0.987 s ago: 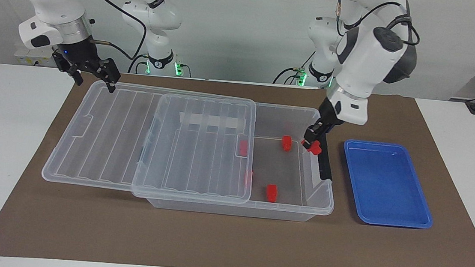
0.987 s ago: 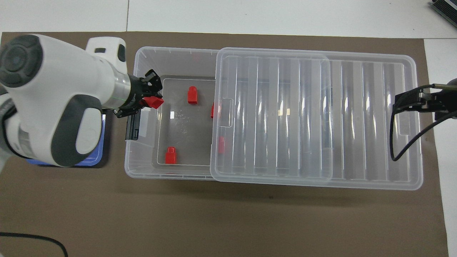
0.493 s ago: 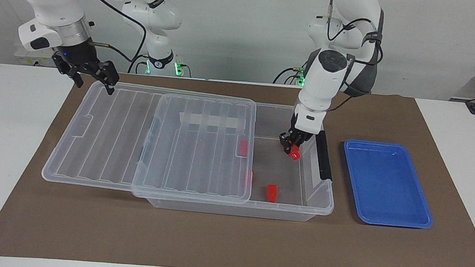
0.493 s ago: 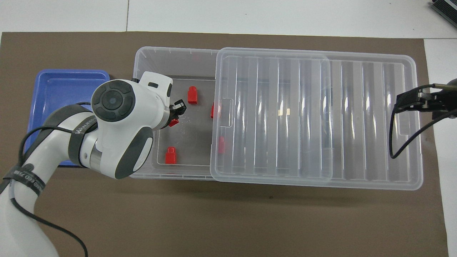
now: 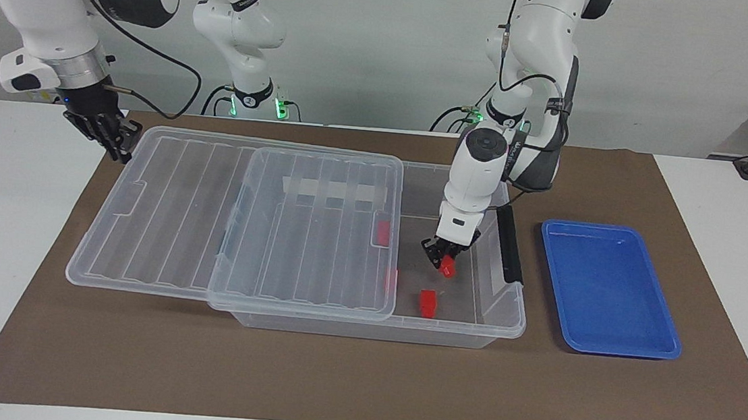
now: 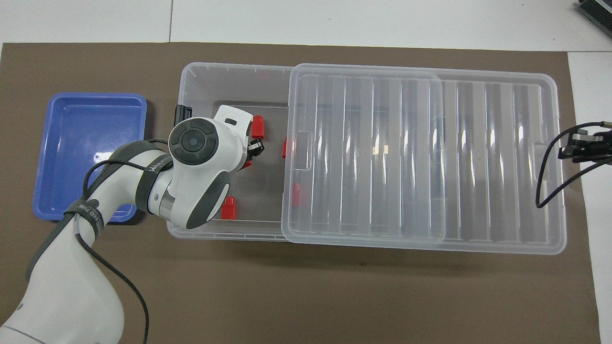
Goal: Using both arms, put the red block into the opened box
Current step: 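Lower the red block into the box and open the left gripper, then withdraw the left gripper back beside the blue tray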
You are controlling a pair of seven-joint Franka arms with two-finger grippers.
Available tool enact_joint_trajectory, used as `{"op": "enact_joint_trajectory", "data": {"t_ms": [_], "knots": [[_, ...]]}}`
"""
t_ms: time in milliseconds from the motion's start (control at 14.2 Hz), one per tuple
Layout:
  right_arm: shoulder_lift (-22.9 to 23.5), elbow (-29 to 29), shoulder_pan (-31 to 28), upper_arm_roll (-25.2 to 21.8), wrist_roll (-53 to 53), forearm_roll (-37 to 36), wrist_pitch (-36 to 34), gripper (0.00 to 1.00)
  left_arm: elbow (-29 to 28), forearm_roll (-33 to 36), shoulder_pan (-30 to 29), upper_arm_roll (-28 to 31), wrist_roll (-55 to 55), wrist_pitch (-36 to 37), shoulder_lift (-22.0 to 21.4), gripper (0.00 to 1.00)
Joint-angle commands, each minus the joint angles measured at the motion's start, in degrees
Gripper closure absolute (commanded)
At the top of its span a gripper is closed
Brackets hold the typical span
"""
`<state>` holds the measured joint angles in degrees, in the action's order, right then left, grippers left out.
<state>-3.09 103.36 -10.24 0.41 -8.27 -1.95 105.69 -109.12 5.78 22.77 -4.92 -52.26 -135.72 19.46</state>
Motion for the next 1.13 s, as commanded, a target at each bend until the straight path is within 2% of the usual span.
{"op": "enact_joint_trajectory", "data": {"t_ms": [0, 141, 211, 282, 352, 493, 564, 634, 846, 987, 1057], "knots": [[-2.18, 7.63, -4.95, 0.29, 3.77, 0.63, 7.66, 1.0, -0.13, 2.3, 0.16, 0.61, -1.44, -3.23, 1.63, 1.0], [-1.92, 9.14, -6.72, 0.29, 5.19, 0.63, 7.86, 1.0, -0.13, 2.3, 0.25, 0.61, -1.53, -4.29, 2.6, 0.96], [-1.92, 9.75, -6.99, 0.29, 5.19, 0.63, 8.03, 1.0, -0.13, 2.39, 0.25, 0.7, -1.53, -4.29, 2.6, 0.87], [-1.83, 10.37, -7.68, 0.29, 5.19, 0.89, 8.3, 1.0, 0.04, 2.39, 0.25, 0.7, -1.44, -4.38, 2.6, 0.76], [-1.48, 10.46, -7.87, 0.29, 5.19, 1.5, 9.26, 1.0, 0.22, 2.39, 0.25, 0.79, -1.44, -4.03, 2.6, 0.59], [-1.22, 11.25, -7.87, 0.29, 5.19, 1.6, 10.58, 1.0, 0.75, 2.3, 0.34, 0.88, -1.53, -2.98, 2.6, 0.35], [-0.52, 11.43, -7.95, 0.29, 5.19, 1.6, 10.67, 1.0, 2.23, 2.21, 0.17, 0.79, -1.7, -0.98, 2.6, 0.3], [0.1, 11.52, -8.04, 0.29, 5.28, 1.6, 10.76, 1.0, 4.77, 1.61, 0.08, 0.79, -1.7, 2.61, 2.6, 0.3], [0.63, 11.6, -7.87, 0.29, 5.28, 1.6, 11.9, 1.0, 15.04, -4.09, -1.41, 0.88, -1.62, 17.63, 1.12, 0.3], [0.63, 11.87, -7.17, 0.29, 4.93, 1.6, 11.99, 1.0, 20.67, -7.7, -3.17, 0.97, -1.62, 27.04, -1.34, 0.3], [0.63, 11.87, -6.73, 0.38, 4.75, 1.6, 11.9, 1.0, 22.18, -8.5, -3.78, 0.97, -1.53, 30.74, -3.27, 0.23]]}}
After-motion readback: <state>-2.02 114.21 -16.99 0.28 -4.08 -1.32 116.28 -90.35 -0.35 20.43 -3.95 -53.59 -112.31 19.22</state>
